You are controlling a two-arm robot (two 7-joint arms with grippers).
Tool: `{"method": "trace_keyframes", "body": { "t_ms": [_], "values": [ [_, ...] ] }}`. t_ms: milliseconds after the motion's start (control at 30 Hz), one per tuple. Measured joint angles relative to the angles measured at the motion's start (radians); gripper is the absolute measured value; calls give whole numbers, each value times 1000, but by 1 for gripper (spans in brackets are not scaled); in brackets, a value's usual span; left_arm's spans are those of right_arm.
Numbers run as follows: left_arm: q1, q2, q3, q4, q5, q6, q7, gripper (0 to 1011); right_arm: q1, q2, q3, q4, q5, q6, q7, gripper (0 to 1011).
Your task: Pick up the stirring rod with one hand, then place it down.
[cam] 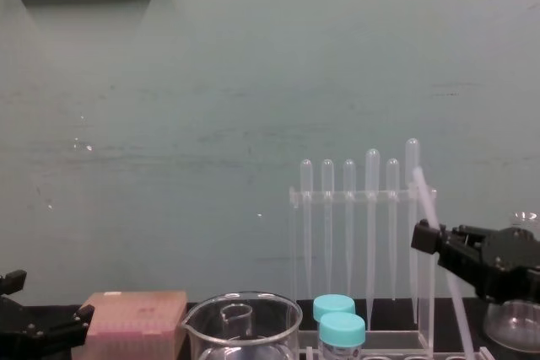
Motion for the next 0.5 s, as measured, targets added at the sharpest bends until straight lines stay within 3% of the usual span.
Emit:
{"method": "trace_keyframes", "body": {
  "t_ms": [500],
  "values": [
    [0,0,0,0,0,0,0,1000,50,-23,-29,97,-19,22,16,77]
  ]
}}
